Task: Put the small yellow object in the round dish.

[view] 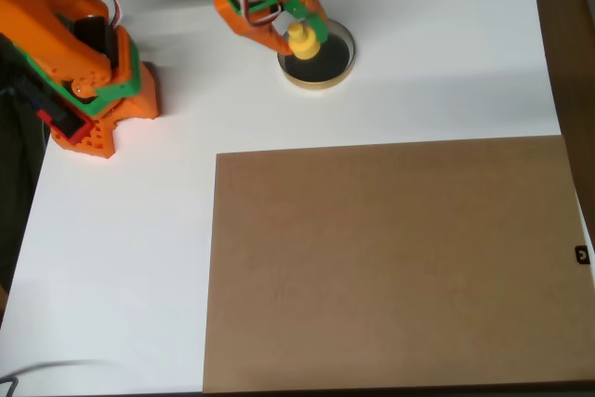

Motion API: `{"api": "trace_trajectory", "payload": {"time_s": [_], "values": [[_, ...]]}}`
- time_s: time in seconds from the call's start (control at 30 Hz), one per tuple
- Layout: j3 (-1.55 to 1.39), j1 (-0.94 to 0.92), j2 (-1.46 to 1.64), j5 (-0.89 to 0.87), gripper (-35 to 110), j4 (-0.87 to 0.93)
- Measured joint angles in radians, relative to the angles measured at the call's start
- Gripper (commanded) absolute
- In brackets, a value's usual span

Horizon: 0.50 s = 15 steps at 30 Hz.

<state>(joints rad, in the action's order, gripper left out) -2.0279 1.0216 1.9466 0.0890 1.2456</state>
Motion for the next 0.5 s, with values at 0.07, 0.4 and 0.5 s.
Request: {"api": "trace_trajectory", "payload": {"time_s": [0.07,0.4,0.5], "values": [[0.0,0.041,-0.02,-0.012,0,-0.021],[-0.112,0.109,-0.046,-0.043,0,-0.156],[-0.147,0.121,-0.051,-0.051,0,-0.192]]}}
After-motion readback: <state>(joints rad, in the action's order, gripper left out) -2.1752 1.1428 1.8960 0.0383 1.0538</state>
